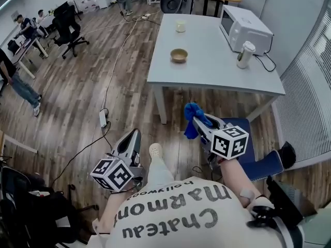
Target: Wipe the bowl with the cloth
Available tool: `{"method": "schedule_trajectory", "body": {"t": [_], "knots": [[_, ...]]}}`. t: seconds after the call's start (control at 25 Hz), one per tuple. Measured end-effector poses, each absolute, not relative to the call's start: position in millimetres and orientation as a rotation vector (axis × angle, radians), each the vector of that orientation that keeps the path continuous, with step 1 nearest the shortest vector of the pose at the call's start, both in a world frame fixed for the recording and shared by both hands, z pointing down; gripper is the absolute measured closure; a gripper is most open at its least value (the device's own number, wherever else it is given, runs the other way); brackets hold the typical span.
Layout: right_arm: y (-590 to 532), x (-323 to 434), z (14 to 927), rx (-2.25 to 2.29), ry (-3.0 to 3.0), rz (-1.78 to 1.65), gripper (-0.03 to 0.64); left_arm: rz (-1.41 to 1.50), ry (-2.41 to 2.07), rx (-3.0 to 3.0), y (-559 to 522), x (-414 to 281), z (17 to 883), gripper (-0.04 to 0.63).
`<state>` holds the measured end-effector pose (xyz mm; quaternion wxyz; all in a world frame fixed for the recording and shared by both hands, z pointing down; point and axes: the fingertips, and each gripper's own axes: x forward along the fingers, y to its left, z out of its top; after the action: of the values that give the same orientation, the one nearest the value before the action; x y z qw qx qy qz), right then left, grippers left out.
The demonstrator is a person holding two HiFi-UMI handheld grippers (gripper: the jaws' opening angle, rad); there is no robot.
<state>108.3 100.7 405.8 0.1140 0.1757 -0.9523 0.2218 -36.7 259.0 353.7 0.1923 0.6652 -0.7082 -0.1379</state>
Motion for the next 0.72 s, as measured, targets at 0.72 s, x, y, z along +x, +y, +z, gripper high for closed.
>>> {"method": "schedule_trajectory", "body": {"t": [0.72], "knots": [[-29, 38, 401, 0.794, -2.713, 0.752, 0.529, -0.313, -1.704, 2.096, 65, -125, 334, 0.606]]}}
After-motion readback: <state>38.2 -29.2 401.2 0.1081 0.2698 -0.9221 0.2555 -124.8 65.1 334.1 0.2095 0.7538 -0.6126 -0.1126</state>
